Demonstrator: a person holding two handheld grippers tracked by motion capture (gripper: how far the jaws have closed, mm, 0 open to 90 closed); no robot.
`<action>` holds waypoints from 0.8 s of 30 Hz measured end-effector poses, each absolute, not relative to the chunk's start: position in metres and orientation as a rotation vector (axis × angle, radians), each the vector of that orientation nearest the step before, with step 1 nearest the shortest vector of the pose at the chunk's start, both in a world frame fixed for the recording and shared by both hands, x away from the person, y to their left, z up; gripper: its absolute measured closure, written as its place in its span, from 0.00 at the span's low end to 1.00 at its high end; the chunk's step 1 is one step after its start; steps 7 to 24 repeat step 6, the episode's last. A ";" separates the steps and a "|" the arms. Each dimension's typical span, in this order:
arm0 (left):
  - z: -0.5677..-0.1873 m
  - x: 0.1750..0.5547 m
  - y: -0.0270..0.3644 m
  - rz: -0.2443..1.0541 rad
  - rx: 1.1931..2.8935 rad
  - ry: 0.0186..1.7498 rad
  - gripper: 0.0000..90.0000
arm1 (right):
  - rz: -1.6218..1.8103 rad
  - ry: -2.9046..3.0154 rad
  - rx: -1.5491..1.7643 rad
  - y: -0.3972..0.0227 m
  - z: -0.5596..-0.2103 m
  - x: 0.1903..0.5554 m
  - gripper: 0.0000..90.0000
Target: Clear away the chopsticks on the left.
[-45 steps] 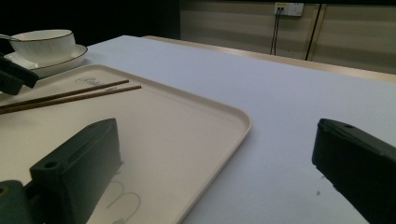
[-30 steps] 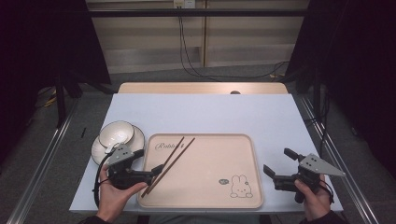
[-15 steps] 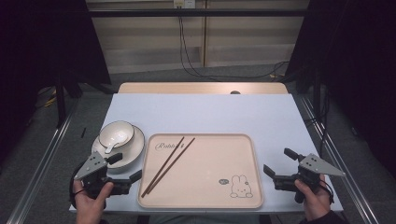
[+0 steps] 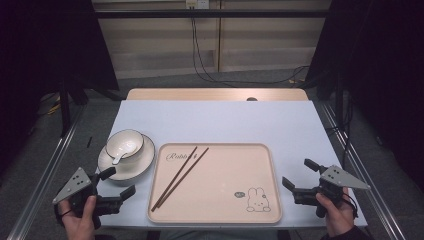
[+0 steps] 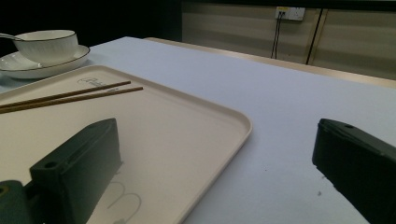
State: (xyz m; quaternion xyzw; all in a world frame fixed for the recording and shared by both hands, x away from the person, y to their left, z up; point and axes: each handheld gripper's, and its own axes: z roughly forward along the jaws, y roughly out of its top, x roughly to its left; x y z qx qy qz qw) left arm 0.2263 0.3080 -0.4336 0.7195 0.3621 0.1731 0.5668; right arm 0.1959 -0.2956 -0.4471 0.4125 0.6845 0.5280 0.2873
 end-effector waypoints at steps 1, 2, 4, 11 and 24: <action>-0.434 0.226 0.310 0.404 1.678 0.871 0.02 | 1.410 1.829 1.100 -0.296 -0.447 0.196 0.01; -0.435 0.227 0.314 0.398 1.660 0.885 0.02 | 1.410 1.828 1.104 -0.295 -0.447 0.196 0.01; -0.435 0.225 0.315 0.419 1.635 0.911 0.02 | 1.410 1.834 1.103 -0.296 -0.447 0.197 0.01; -0.435 0.226 0.316 0.395 1.626 0.912 0.02 | 1.410 1.833 1.109 -0.296 -0.448 0.198 0.01; -0.435 0.226 0.316 0.395 1.626 0.912 0.02 | 1.410 1.833 1.109 -0.296 -0.448 0.198 0.01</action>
